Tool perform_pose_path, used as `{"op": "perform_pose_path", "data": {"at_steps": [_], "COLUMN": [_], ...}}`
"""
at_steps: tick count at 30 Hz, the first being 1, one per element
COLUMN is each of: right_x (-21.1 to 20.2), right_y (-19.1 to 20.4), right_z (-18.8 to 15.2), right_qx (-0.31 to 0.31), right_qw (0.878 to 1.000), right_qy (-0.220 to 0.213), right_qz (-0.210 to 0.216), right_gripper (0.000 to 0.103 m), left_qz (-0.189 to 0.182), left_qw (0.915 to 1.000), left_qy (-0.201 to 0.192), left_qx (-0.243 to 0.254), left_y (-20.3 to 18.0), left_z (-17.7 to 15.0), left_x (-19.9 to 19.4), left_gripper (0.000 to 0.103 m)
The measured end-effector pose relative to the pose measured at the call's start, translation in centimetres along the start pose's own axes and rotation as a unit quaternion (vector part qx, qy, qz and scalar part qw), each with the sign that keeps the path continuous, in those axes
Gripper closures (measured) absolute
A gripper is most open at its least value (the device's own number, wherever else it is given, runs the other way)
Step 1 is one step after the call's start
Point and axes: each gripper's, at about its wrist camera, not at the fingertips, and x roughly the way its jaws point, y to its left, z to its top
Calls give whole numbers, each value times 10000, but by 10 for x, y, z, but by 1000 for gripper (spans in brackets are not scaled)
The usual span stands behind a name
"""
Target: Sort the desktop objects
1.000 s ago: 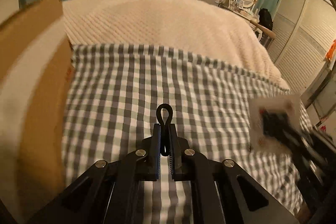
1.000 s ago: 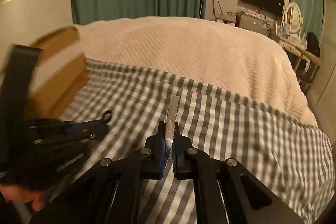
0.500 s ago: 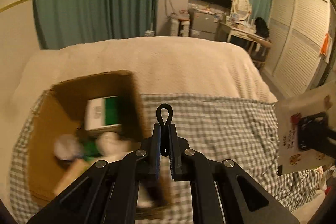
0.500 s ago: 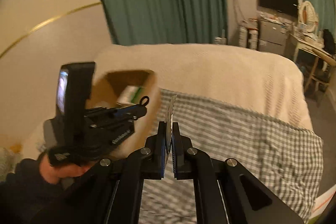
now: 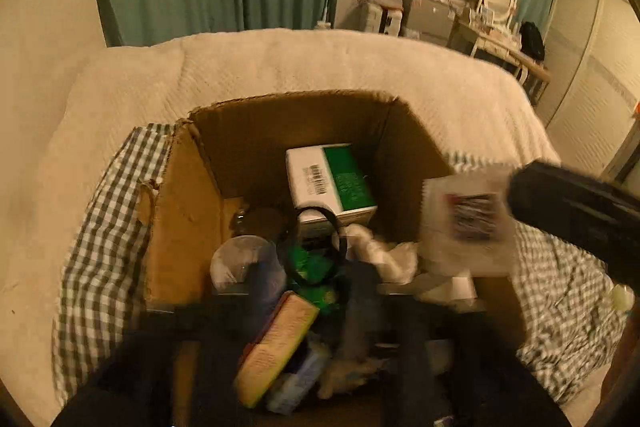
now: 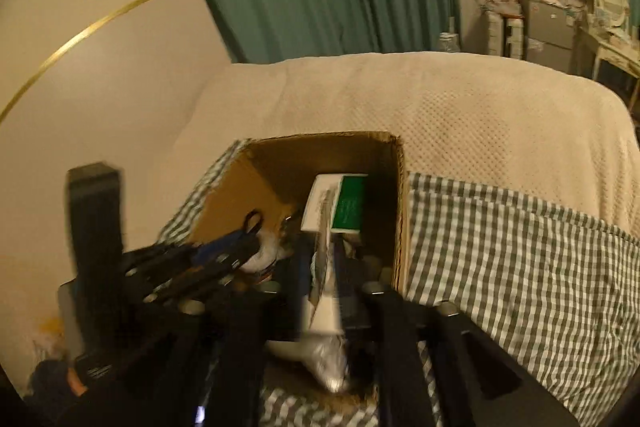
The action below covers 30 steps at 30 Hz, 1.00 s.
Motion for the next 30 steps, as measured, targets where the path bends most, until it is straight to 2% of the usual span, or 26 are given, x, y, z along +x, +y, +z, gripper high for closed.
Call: {"op": "perform_pose_path", "data": {"at_steps": [1,2,4,7,10,11,15,19,22,30], "right_x": [3,2,-5,-17,-35,-41,-62,-61,-65,-71], "right_y": [1,0,3,0,-11,-18,-48,-66,-66,-71], "right_z": [1,1,-2,-10,-25,-31,-60,-94,-111,-115], "right_qx": [-11,-28,-115,-209,-141,-95,233,463,360,595], "right_qw": [10000,9999,9996,9987,9967,9952,9876,9806,9746,9727], "right_qy": [-29,-89,-264,-403,-496,-533,-681,-374,-432,-483], "right_qz": [54,88,40,-247,-629,-809,-1396,-1868,-2170,-2192], "right_gripper": [32,26,26,24,5,3,0,1,1,1], "left_qz": [118,284,364,284,593,614,451,506,388,392], "left_qw": [9999,9990,9982,9977,9934,9930,9961,9964,9972,9970], "left_qy": [-102,-328,-467,-617,-979,-1007,-749,-676,-629,-669], "left_qx": [37,67,59,-72,44,108,68,82,86,46], "left_y": [1,3,6,4,-7,-13,-37,-63,-76,-81], "left_z": [-1,-2,-4,-7,-17,-21,-35,-52,-60,-59], "left_x": [-1,-5,-10,-21,-35,-38,-40,-40,-39,-36], "left_gripper": [19,14,9,0,0,0,0,0,0,0]}}
